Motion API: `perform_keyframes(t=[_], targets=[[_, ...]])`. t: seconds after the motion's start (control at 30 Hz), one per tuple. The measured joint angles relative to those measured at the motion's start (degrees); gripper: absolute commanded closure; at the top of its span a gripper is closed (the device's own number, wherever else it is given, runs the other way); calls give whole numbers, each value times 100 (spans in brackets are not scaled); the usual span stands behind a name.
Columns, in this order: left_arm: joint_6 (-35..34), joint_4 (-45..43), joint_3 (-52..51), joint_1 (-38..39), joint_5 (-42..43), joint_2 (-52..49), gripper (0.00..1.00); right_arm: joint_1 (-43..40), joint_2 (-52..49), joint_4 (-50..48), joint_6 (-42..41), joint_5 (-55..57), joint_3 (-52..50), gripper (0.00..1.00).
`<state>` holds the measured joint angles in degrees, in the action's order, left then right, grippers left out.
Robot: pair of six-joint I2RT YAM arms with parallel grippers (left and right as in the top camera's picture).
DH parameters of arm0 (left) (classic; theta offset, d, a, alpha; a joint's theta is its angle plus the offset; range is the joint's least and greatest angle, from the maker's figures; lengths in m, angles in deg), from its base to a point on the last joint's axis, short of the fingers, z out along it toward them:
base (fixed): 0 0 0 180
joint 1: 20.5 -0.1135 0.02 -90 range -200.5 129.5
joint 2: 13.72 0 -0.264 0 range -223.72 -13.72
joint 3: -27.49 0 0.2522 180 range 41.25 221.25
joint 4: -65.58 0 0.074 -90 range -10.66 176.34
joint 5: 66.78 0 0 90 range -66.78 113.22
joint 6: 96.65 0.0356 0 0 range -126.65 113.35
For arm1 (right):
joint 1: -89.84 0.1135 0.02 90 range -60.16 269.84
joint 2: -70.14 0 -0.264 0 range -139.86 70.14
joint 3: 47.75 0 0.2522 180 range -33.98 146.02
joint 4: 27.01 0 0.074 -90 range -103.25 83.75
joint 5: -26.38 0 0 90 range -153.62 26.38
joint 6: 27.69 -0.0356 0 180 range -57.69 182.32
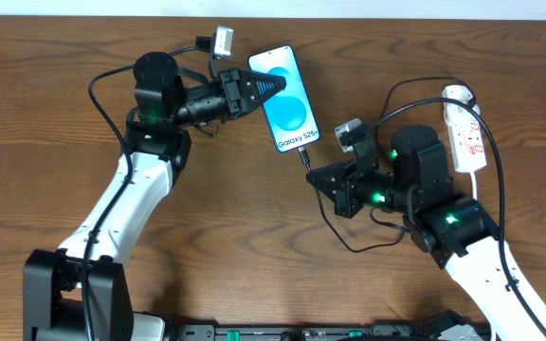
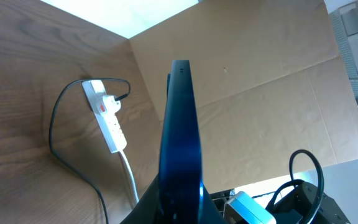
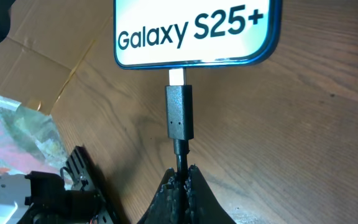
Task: Plug charger to phone and switch on socket
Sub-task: 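Carry the USB-C plug under the phone's bottom port with the right gripper, then push the USB-C plug up into the phone's port with the right gripper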
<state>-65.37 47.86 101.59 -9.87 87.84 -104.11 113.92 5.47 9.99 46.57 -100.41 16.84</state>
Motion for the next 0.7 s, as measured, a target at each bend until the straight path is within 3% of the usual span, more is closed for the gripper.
perform_keyframes(t=[0.7], targets=[[-129,-4,0,0,0,0,93,162,0,-199,-39,37,0,99]])
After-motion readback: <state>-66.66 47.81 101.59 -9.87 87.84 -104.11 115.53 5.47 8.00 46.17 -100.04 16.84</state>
